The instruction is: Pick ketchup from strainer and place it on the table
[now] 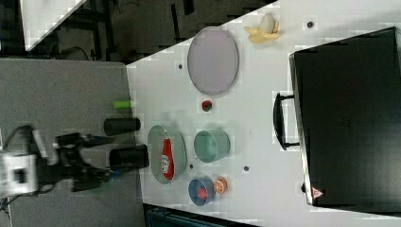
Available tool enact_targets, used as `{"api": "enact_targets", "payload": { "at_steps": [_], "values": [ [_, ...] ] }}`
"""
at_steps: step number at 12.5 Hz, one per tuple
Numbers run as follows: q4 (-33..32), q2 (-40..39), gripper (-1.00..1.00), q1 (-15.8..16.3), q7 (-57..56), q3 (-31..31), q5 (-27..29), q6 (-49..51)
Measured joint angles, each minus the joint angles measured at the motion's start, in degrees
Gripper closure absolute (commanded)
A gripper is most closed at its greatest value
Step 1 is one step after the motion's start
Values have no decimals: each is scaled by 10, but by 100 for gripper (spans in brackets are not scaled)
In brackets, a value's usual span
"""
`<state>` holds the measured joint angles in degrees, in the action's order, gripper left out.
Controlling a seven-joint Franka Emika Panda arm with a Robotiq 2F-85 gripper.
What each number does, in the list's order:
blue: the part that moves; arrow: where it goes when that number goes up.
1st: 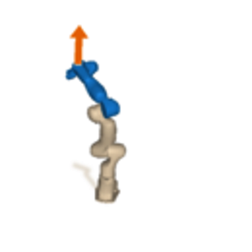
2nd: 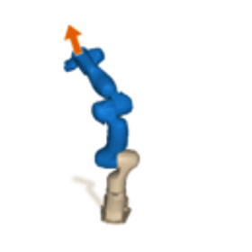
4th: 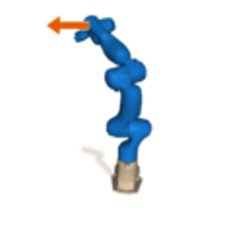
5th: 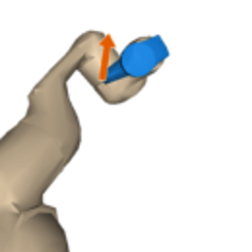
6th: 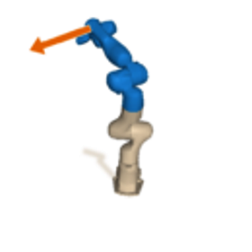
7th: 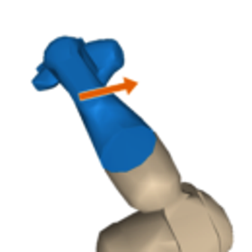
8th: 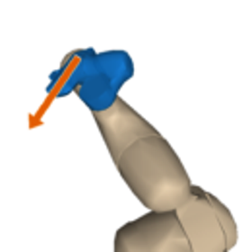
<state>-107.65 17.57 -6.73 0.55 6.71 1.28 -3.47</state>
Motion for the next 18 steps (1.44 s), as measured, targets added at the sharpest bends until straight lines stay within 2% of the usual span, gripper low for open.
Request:
{"api": "enact_targets", "payload": {
  "at_steps": [2, 4, 11, 16, 18],
  "values": [
    [25, -1, -100, -1, 1, 34, 0, -17],
    [20, -21, -100, 2, 2, 81, 7, -31],
    [-23, -188, -100, 38, 3, 291, 5, -118],
    [-48, -240, -100, 54, 4, 368, 2, -201],
    [-64, -259, -100, 67, 5, 373, -41, -257]
  ]
}}
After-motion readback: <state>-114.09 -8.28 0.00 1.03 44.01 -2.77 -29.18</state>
